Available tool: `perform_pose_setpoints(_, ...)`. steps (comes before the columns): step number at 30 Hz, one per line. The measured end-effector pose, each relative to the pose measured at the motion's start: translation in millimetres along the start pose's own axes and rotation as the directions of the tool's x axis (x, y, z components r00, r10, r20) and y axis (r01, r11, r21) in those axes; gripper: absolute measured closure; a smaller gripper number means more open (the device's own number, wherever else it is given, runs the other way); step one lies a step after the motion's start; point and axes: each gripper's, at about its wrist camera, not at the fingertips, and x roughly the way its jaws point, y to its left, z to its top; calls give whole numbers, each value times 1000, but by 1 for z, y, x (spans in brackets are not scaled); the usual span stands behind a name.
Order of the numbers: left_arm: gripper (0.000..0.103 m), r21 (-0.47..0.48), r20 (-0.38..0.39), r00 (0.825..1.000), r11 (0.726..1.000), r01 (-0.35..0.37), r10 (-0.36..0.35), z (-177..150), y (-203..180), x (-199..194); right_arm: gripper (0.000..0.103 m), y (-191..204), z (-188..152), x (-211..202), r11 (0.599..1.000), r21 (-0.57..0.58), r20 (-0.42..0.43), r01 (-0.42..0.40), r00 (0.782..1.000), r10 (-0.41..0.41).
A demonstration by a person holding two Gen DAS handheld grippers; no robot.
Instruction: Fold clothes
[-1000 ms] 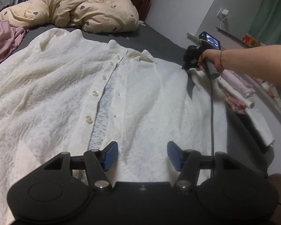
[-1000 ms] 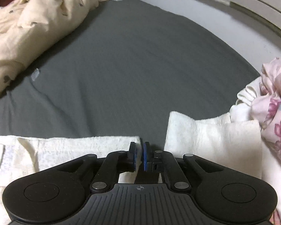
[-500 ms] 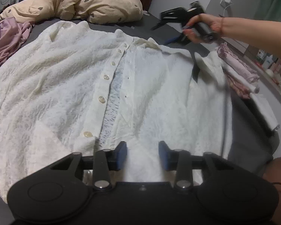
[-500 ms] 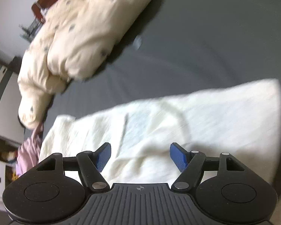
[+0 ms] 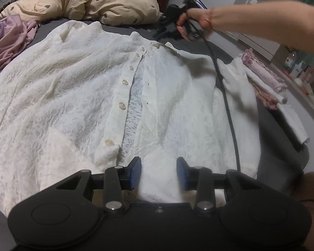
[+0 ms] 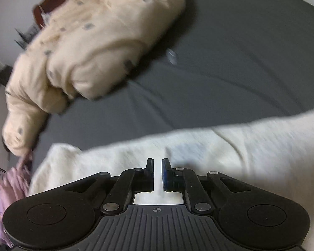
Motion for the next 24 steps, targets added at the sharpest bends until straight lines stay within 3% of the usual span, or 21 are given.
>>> perform_pose_setpoints(2,66,-2,1,1000,1000,5,-5,0,1,0,93,10,4,1,999,-35,13,-15,1000,16)
perform_pose_setpoints(4,66,-15,4,1000,1000,15,-15,1,2,0,86,22,4,3,992,-122,-6,45,999,-46)
perform_pose_setpoints(6,65,-27,5,1000,999,30,-30,1,4,0,69,28,3,3,976,-188,4,106,994,-108)
perform_pose_setpoints(7,65,-32,6,999,999,37,-37,1,4,0,48,29,2,2,972,-202,16,122,992,-121)
perform_pose_setpoints(8,64,-35,7,999,999,42,-42,1,5,-1,34,27,1,3,971,-205,22,126,992,-125)
perform_pose_setpoints(15,63,-48,22,999,998,43,-42,2,7,-2,35,27,-9,22,949,-275,0,153,987,-159)
perform_pose_setpoints(17,63,-54,31,999,998,42,-40,3,9,-3,59,30,-13,29,937,-308,6,166,985,-173)
perform_pose_setpoints(23,62,-67,59,997,996,53,-49,6,14,-4,95,40,-20,46,898,-389,41,205,978,-205)
perform_pose_setpoints(24,62,-70,64,997,996,53,-49,6,15,-5,95,43,-20,46,888,-404,63,218,976,-211)
